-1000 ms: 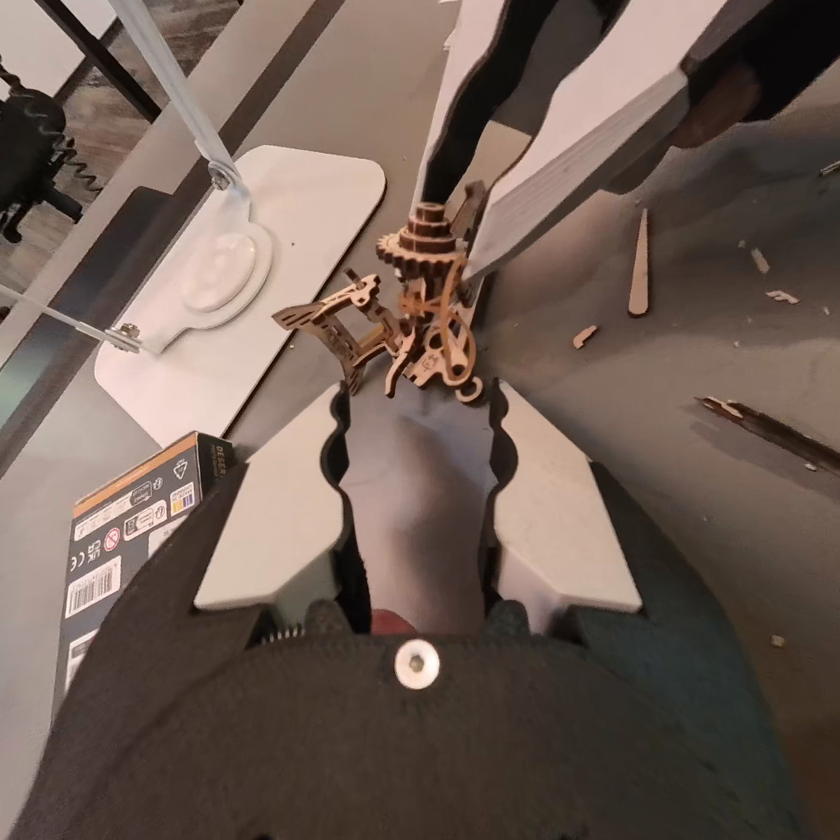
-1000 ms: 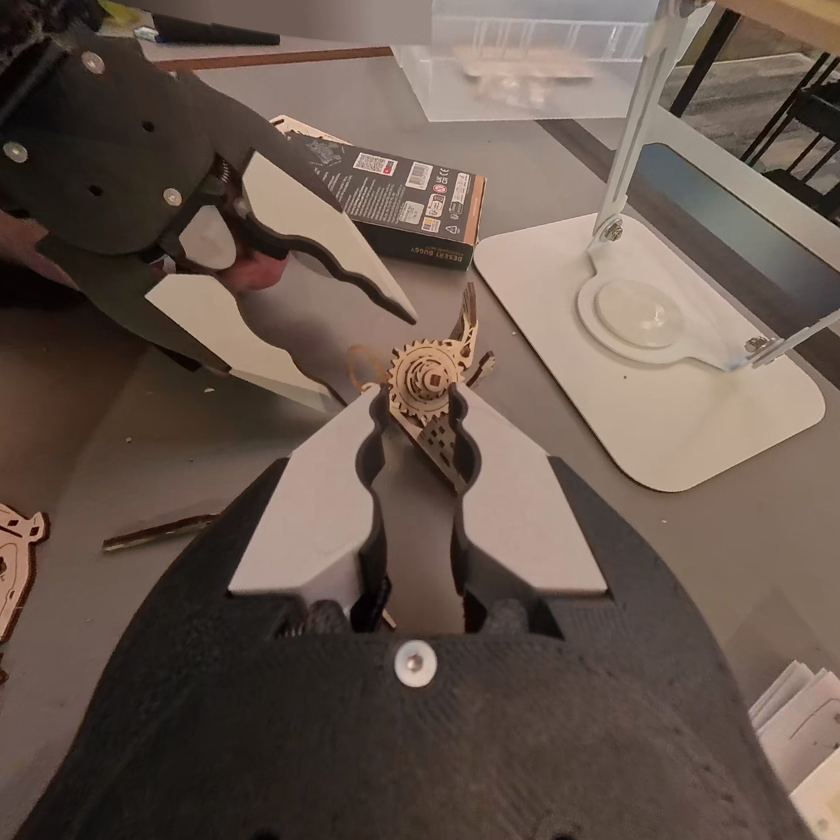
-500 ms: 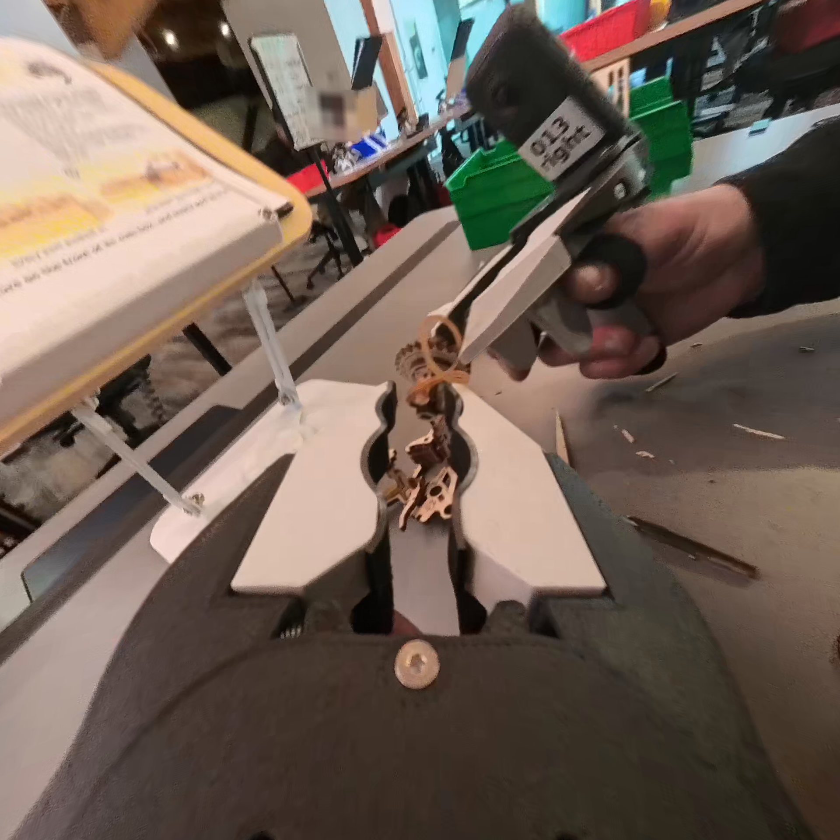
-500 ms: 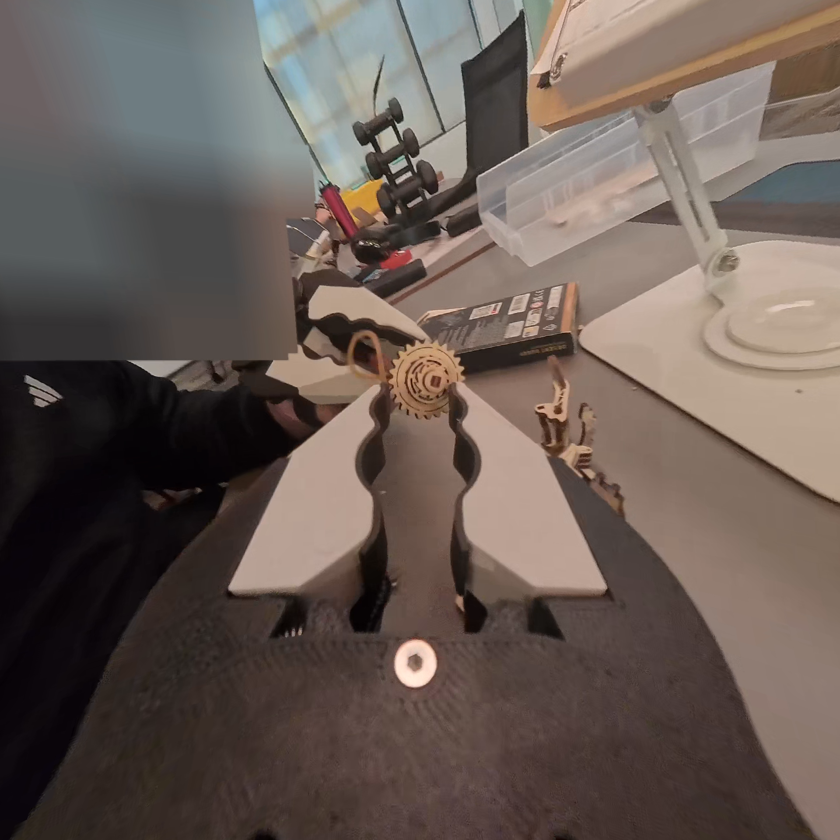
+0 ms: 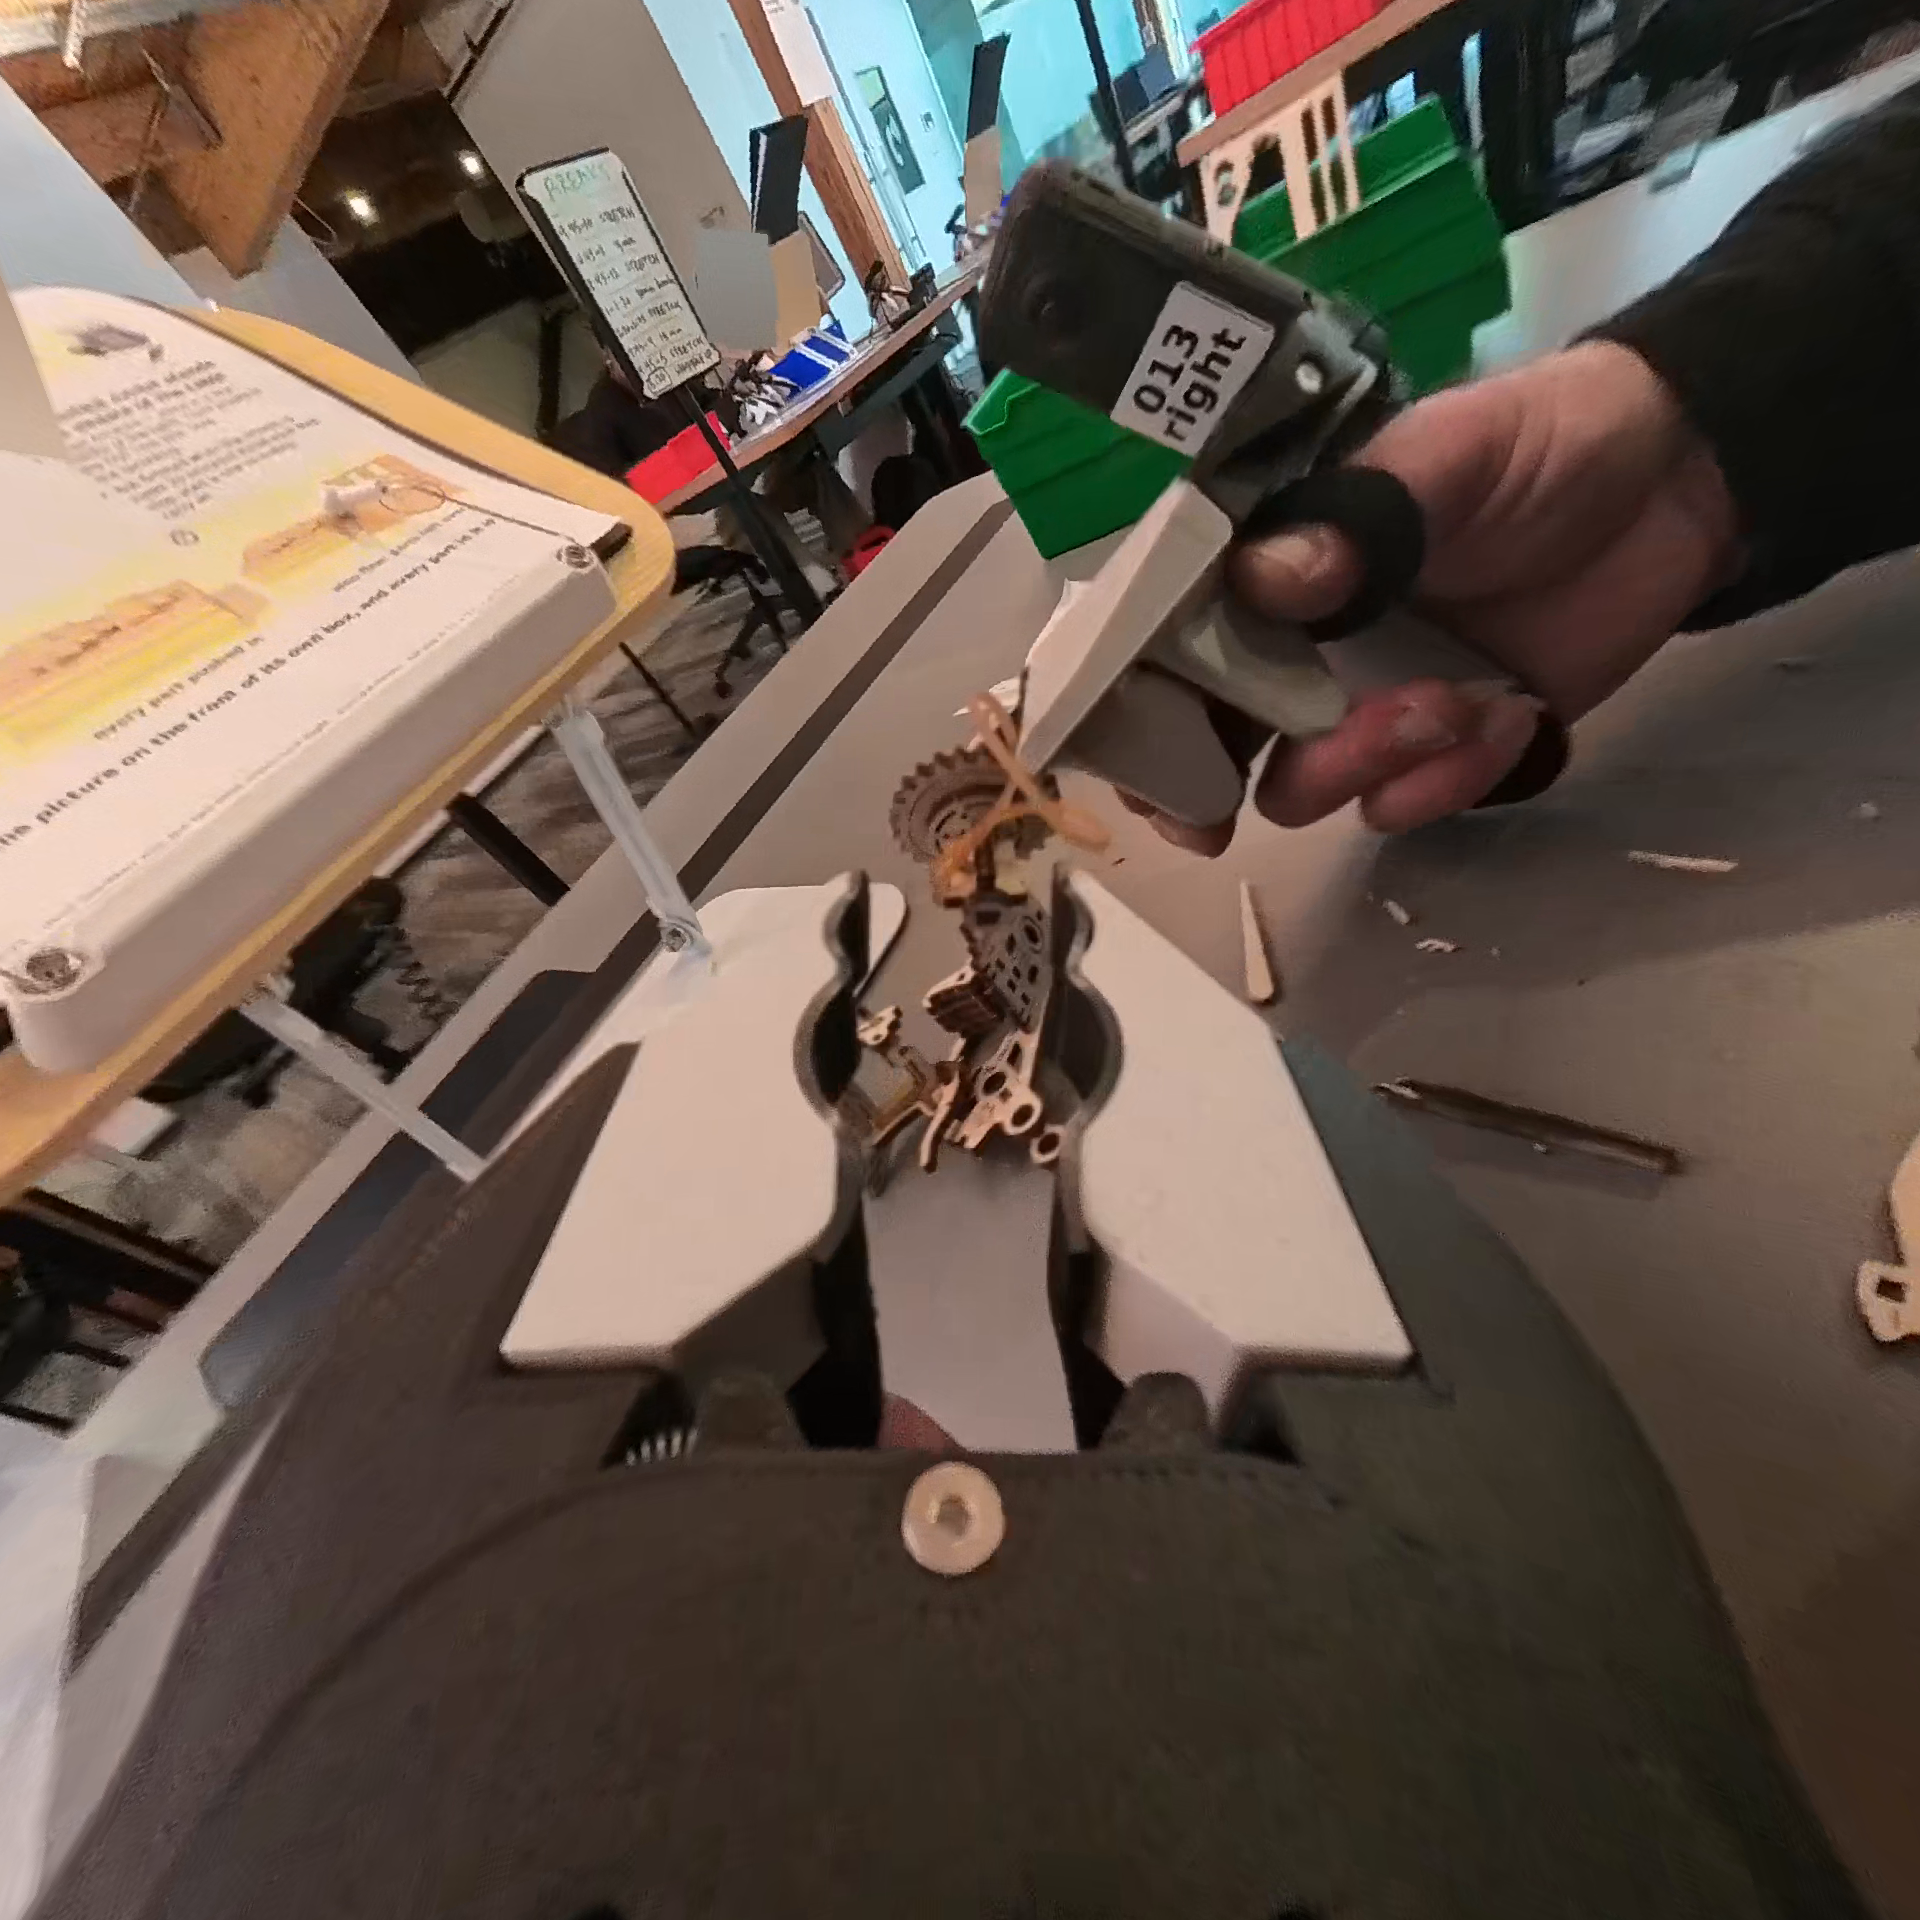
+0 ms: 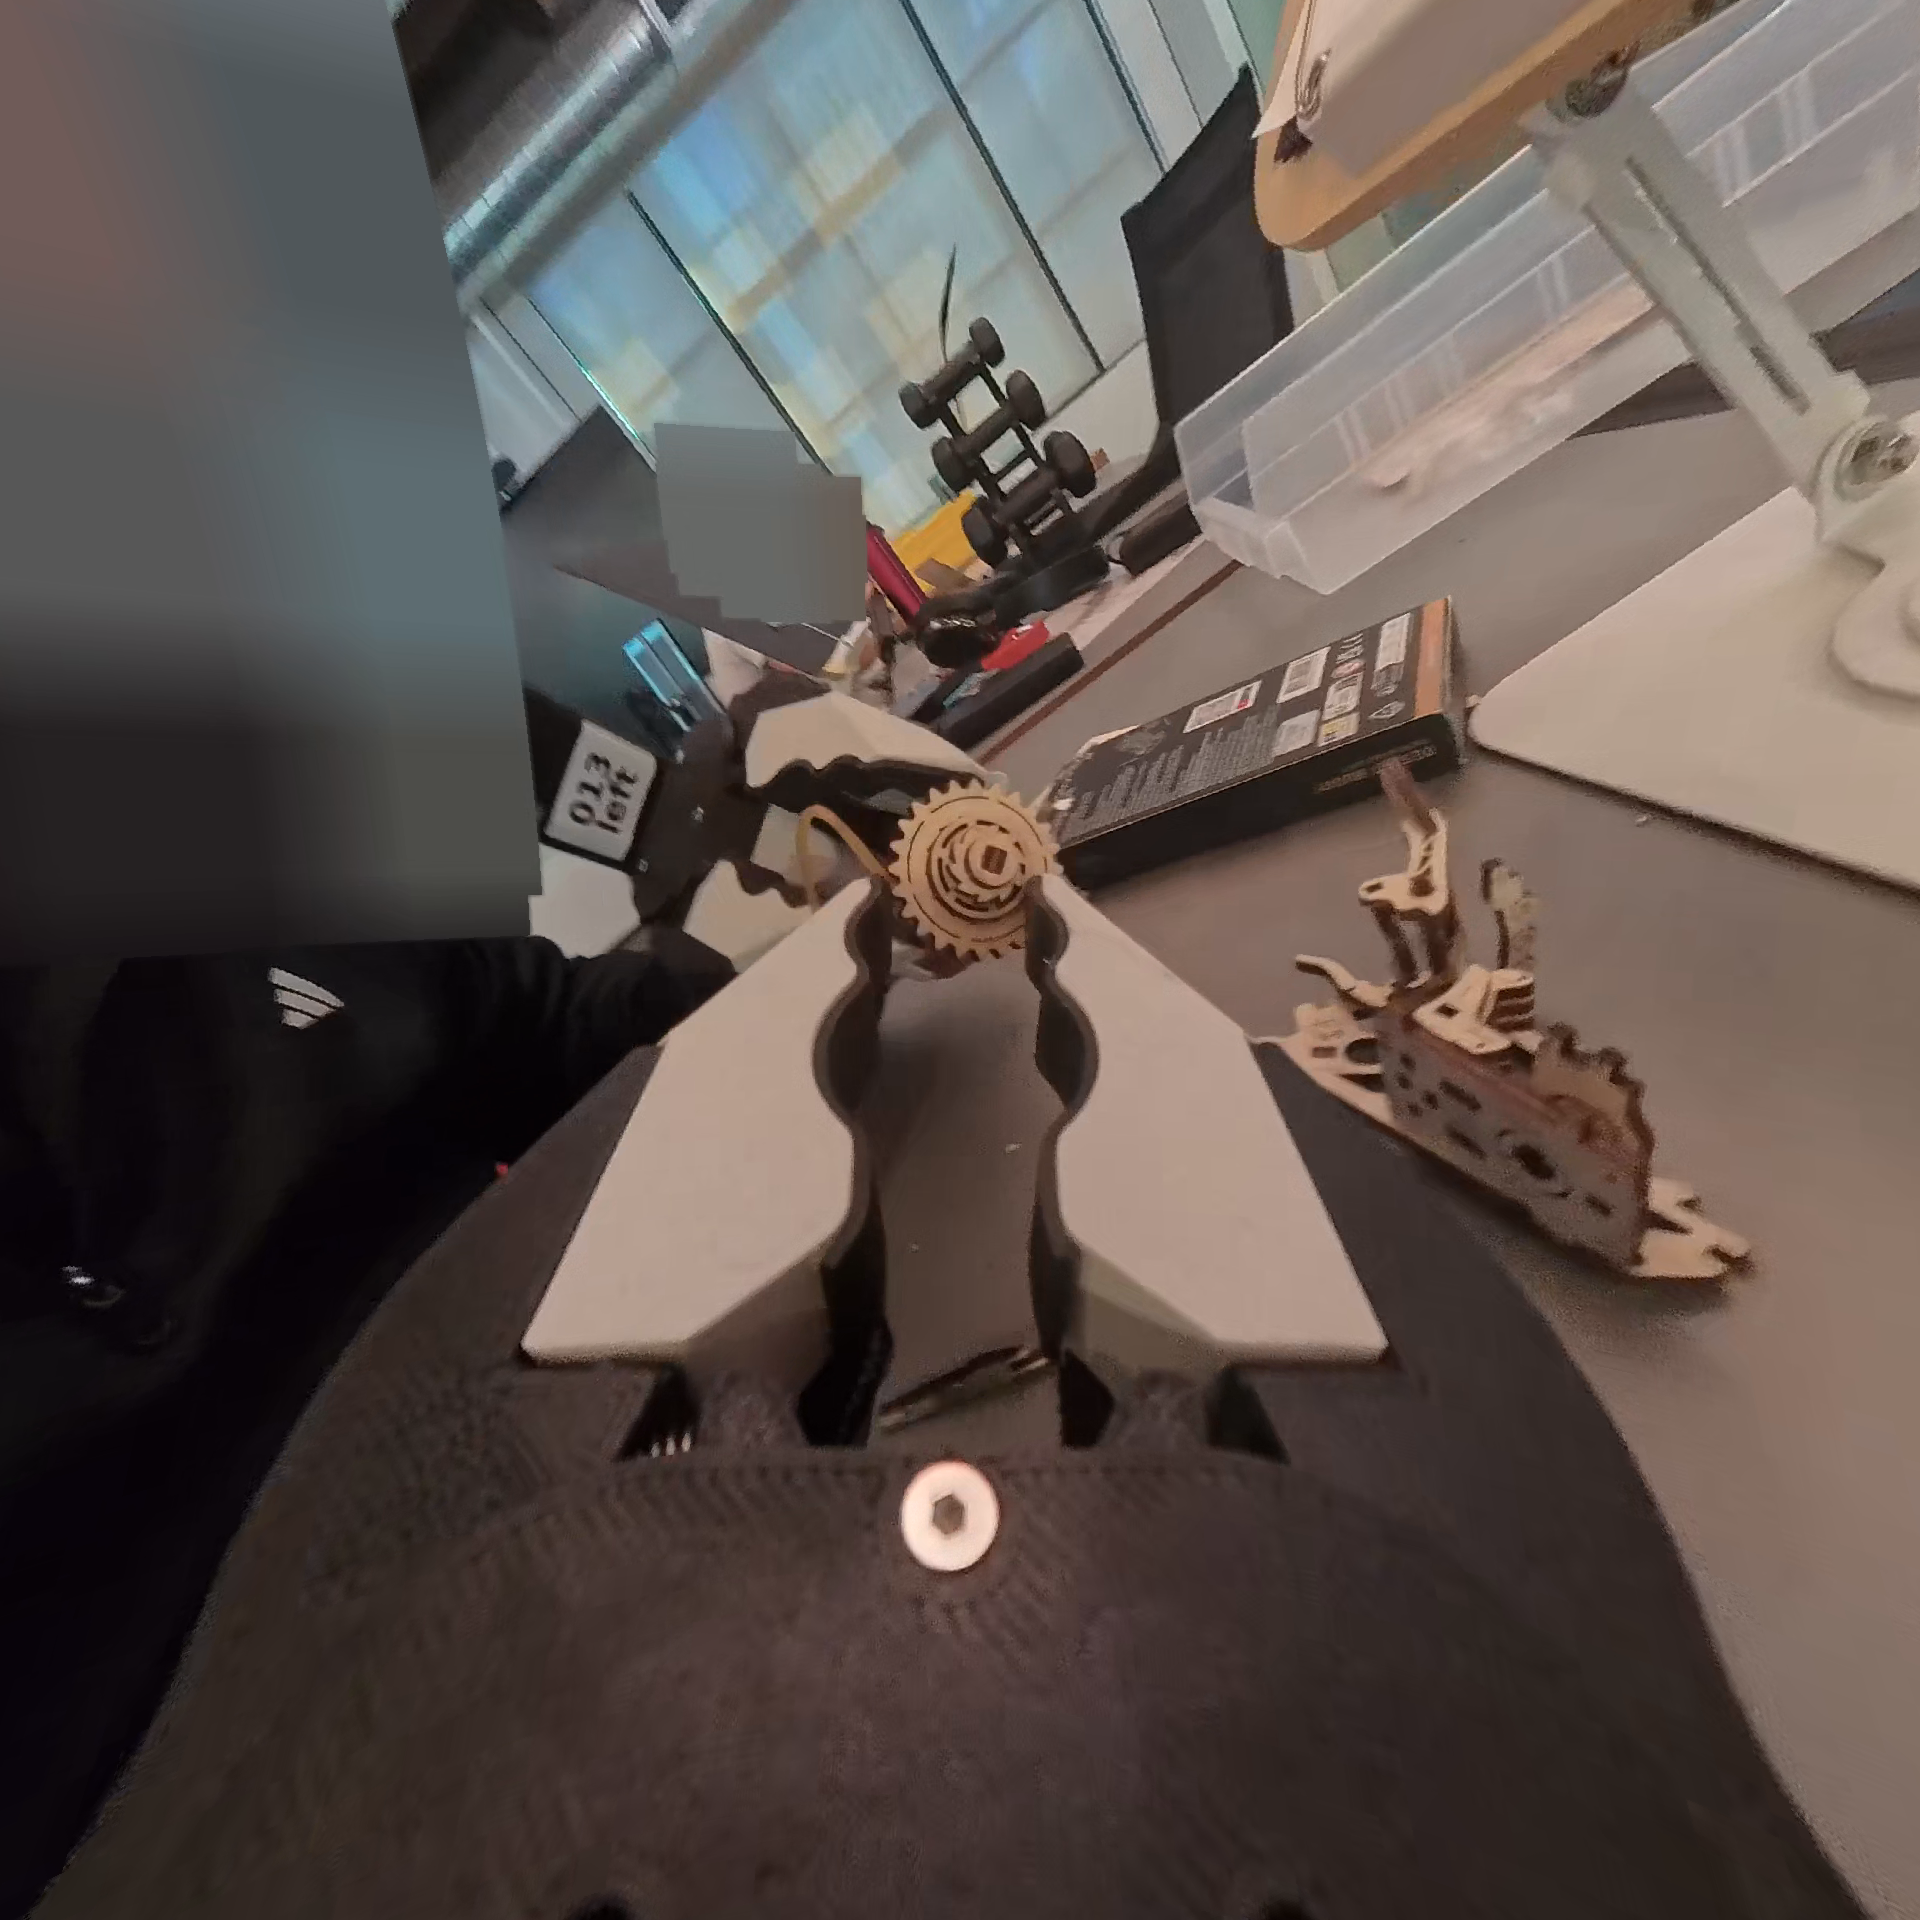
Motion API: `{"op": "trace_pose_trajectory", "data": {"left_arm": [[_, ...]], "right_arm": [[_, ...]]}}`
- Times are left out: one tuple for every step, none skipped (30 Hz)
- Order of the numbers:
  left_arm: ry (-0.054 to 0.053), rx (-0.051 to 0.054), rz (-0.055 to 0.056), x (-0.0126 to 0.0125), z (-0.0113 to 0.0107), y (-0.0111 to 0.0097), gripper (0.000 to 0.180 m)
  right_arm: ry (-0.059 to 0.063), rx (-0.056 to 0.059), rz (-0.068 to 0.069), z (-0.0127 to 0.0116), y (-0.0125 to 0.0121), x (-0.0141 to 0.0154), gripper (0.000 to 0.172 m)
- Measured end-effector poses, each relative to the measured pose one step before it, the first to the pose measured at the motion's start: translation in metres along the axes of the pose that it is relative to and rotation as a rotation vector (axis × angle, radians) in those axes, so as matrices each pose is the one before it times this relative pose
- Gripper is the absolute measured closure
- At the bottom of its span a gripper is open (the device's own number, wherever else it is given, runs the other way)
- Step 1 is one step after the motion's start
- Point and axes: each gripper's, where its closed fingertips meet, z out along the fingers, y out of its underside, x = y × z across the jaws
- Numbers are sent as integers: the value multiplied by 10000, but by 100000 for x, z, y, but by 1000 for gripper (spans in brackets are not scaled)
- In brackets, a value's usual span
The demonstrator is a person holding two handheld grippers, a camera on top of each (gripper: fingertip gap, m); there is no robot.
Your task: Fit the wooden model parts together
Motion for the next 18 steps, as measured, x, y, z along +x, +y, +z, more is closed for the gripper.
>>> {"op": "trace_pose_trajectory", "data": {"left_arm": [[-170,-89,361,47,12,64,153],[68,-6,276,423,94,-129,161],[155,47,211,558,93,-227,166],[-122,26,130,79,63,-147,167],[-8,-21,1,65,54,3,167],[101,-11,-131,92,32,4,167],[40,-31,-149,7,51,32,167],[-134,-144,-172,-240,88,193,167],[-144,-173,-236,-315,78,282,167],[6,-82,-426,-209,39,180,168],[29,2,-652,-271,-11,80,168],[126,19,-874,-204,-13,54,167],[180,-37,-953,-164,37,154,167],[185,-72,-873,-109,59,190,166],[189,-45,-760,-44,78,120,167],[215,-65,-617,72,95,80,167],[249,-186,-432,196,175,186,167],[158,-250,-230,156,177,196,167]], "right_arm": [[-211,120,309,-54,130,-329,149],[-119,66,212,6,235,-248,149],[-57,36,143,40,228,-165,149],[-30,82,141,-25,101,-94,149],[-6,64,119,-92,23,3,149],[10,-10,38,-86,79,24,149],[85,1,-56,-58,18,69,149],[200,23,-111,-57,-76,186,149],[200,14,-131,-77,-147,169,146],[216,-43,-221,-114,-150,150,138],[466,-142,-559,-156,-91,330,132],[683,-250,-1020,-172,-27,348,128],[742,-360,-1319,-155,-2,237,126],[767,-525,-1545,-83,91,149,126],[777,-629,-1747,-20,125,98,126],[735,-563,-1772,-21,-40,42,125],[604,-488,-1632,13,-159,-1,127],[478,-511,-1456,102,-66,1,128]]}}
